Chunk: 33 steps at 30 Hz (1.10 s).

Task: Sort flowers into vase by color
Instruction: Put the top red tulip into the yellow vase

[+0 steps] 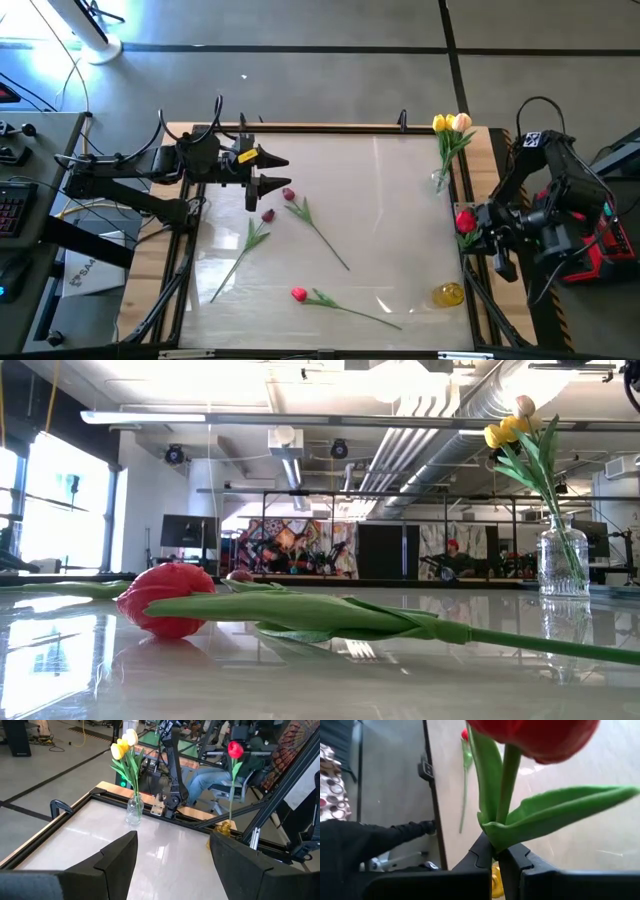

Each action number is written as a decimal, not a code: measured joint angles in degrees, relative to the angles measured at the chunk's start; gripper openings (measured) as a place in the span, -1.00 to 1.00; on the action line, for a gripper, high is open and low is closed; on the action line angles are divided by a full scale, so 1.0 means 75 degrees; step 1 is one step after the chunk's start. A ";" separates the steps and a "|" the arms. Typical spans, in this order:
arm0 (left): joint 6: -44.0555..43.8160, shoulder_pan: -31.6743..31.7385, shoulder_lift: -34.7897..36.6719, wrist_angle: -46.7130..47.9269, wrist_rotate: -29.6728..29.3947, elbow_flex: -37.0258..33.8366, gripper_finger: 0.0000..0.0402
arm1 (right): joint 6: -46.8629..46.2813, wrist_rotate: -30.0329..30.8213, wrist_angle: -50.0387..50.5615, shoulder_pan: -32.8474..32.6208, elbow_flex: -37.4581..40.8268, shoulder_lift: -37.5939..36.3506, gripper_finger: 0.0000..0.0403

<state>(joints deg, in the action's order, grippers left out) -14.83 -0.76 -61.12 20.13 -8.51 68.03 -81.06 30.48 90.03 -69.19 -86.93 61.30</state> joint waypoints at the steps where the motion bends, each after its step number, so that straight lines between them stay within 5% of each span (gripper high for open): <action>1: 0.0001 -0.0002 0.0000 0.0001 0.0000 0.0000 0.18 | -0.0026 -0.0018 0.0015 -0.0004 0.0089 -0.0046 -1.00; 8: 0.0000 -0.0001 0.0000 0.0001 0.0000 0.0000 0.18 | -0.0049 0.0471 -0.0001 -0.0162 0.0392 -0.0197 -1.00; 33: 0.0000 -0.0002 0.0000 -0.0002 0.0000 0.0000 0.18 | -0.0075 0.0276 -0.0008 -0.0169 0.0167 -0.0198 -1.00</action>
<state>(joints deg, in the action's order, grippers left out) -14.83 -0.78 -61.12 20.12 -8.51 68.03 -81.63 32.55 89.97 -70.46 -85.68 59.81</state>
